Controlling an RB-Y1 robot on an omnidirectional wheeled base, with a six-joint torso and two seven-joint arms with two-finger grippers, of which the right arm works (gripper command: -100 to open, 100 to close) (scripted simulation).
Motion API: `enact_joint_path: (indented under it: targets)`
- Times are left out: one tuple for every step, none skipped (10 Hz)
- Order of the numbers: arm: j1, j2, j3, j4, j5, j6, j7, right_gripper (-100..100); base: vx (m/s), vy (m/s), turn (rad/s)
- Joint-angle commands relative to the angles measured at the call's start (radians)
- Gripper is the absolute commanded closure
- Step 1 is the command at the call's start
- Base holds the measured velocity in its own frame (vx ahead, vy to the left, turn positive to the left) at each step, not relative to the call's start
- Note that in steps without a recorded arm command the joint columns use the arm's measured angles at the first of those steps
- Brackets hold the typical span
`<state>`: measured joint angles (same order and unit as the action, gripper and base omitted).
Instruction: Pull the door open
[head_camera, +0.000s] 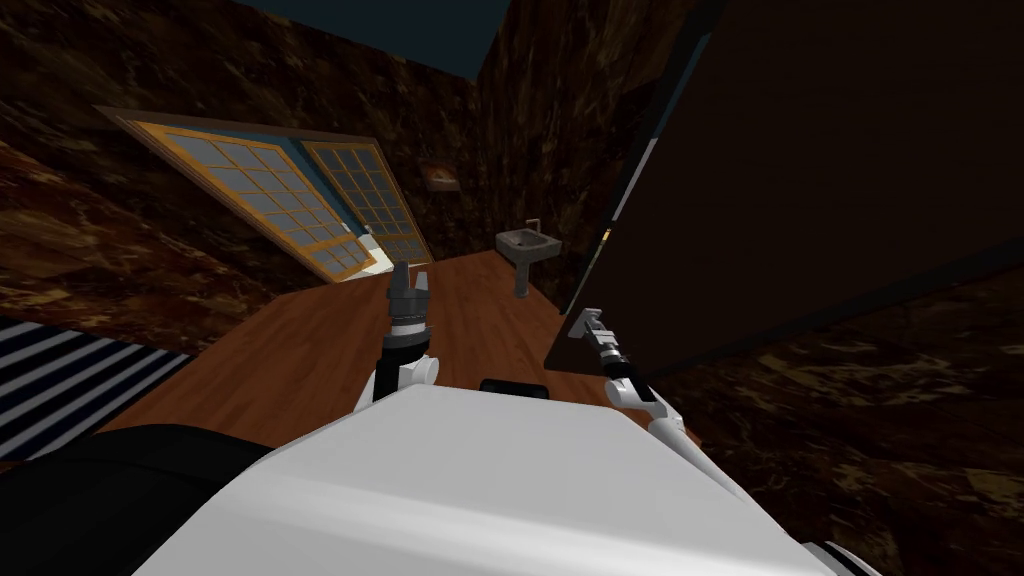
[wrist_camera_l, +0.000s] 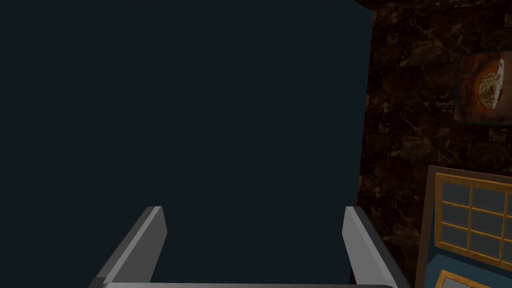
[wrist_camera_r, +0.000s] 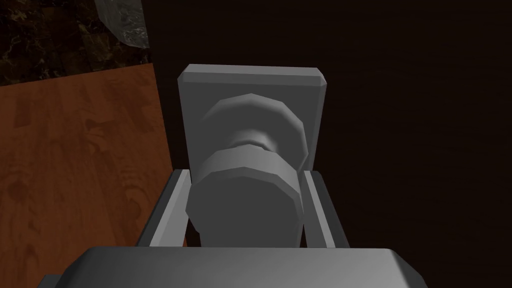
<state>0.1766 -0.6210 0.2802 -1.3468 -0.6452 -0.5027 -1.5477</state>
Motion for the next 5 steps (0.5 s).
enact_joint_path:
  targets:
    - [0.009,-0.02,0.014,-0.009,0.003,-0.019,-0.02,100,-0.192,-0.082,0.104]
    - [0.015,-0.033,0.024,-0.013,0.006,-0.028,-0.032,100,-0.201,-0.072,0.117]
    - [0.012,-0.025,0.02,-0.007,0.004,-0.018,-0.024,100,-0.089,-0.028,0.031]
    - [0.037,-0.053,0.038,-0.008,0.015,-0.049,-0.049,100,-0.032,-0.002,-0.002]
    - [0.052,-0.069,0.047,-0.008,0.021,-0.071,-0.063,100,-0.032,0.0,-0.025]
